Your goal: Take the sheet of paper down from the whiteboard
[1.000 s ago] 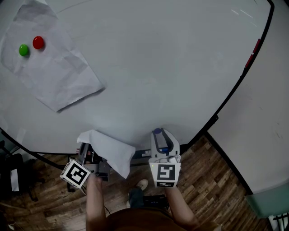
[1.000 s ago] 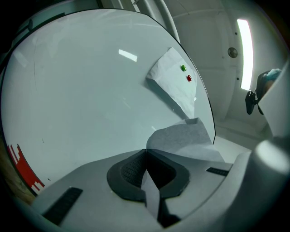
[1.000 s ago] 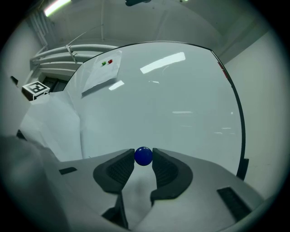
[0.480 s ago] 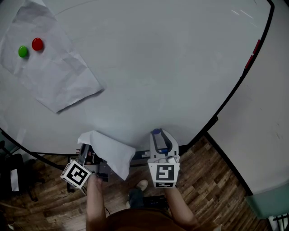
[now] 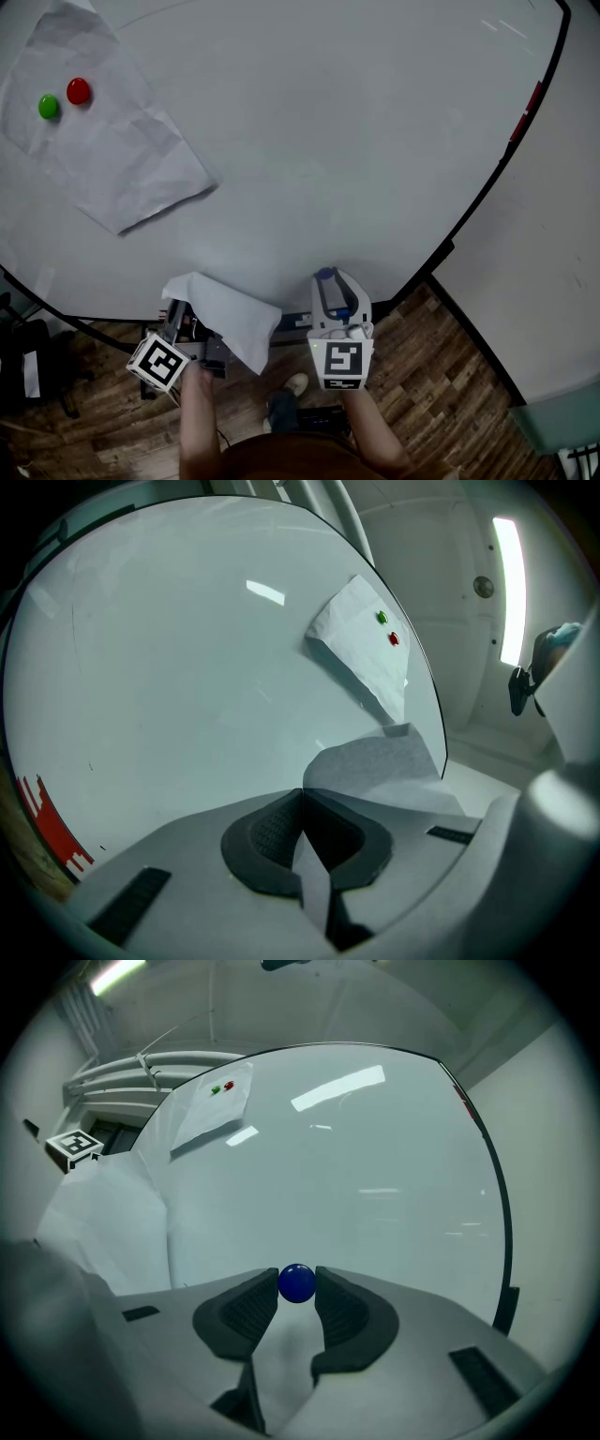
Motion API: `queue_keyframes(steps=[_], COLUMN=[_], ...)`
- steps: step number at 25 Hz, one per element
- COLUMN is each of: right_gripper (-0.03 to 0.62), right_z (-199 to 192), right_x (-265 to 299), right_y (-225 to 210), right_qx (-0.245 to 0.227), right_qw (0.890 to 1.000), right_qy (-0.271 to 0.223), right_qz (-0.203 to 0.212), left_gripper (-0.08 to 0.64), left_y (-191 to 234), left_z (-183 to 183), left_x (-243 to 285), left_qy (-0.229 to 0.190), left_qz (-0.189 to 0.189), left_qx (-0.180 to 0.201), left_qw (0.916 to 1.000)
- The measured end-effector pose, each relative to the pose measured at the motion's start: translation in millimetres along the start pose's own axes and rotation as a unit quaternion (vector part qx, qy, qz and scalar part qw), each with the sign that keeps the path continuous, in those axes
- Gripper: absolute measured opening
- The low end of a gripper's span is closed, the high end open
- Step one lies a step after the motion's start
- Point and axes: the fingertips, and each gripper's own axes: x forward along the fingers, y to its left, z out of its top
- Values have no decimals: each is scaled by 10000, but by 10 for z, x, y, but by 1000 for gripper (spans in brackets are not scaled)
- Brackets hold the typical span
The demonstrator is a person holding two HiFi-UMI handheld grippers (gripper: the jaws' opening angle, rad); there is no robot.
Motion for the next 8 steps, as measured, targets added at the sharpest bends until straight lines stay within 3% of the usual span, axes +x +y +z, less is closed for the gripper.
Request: queue_keyframes(steps=[8], right_gripper=[135], right_z=[30], right_x=[16], right_y=[11], right_qx=[17], right_qw=[10000], right_qy=[-25], right_qz=[-27], left_gripper=[25], left_y=[55], left_z=[24], left_x=[-17], left_qy=[-42], left_qz=[101], left_qx=[-206], left_qw=[9997])
